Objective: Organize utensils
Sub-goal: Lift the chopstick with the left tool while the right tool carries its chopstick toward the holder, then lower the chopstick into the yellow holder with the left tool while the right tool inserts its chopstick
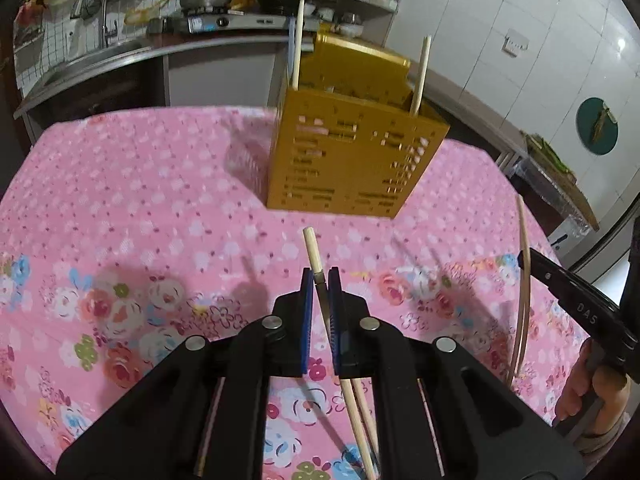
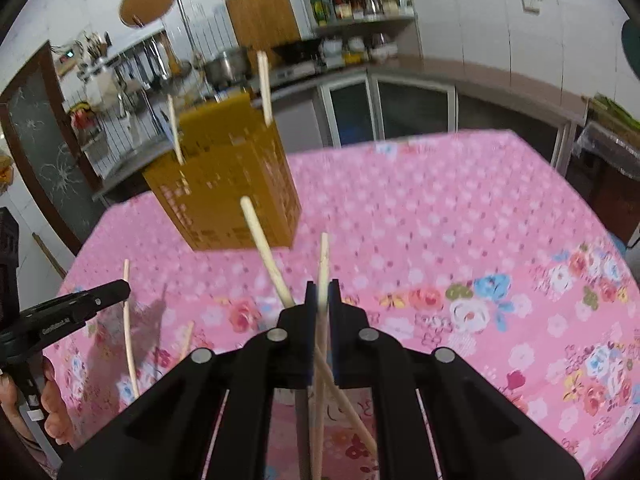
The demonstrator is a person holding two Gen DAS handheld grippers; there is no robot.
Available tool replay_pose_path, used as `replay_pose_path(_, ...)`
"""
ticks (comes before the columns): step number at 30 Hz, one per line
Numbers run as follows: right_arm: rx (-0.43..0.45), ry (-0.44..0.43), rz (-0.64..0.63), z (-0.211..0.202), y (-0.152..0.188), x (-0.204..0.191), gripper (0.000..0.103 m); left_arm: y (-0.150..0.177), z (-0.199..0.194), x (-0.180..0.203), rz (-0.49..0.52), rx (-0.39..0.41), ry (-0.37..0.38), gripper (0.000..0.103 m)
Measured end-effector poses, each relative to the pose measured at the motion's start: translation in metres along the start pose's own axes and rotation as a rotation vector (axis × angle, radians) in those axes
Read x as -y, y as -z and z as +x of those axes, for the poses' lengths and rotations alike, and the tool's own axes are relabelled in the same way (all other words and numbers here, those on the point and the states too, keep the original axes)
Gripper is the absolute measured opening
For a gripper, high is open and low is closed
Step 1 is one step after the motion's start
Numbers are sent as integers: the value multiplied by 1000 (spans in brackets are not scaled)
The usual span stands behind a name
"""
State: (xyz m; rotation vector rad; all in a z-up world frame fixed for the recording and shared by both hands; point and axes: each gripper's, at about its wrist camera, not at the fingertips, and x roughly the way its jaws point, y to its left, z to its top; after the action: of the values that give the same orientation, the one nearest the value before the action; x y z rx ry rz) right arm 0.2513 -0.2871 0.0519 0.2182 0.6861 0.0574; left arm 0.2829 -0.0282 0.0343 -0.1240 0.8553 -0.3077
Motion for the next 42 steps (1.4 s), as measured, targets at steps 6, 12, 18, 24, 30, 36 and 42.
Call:
replay_pose_path(6,75,-5,5,-19,-8,0,6,-5,-20,5,34,62,-3,6)
replay_pose_path(12,124,-30,37,-35,-15,4,6,-11,-37,8,49,109,11,5)
replay_pose_path(18,185,-34,17,-53,-24,-3,6,-16,-51,11,59,153,21,5)
replay_pose_path(24,224,-30,-5,-58,-30,-10,6,-22,-63,15,80,198,17,4)
replay_pose_path(30,253,-30,-23,-61,-42,-18,6,-34,-71,15,88,229,16,4)
replay_pose_path(36,269,-32,-33,-59,-55,-22,6,-46,-75,14,94,255,13,4)
replay_pose_path(42,294,-39,-42,-58,-75,-29,6,-64,-81,13,98,284,14,4)
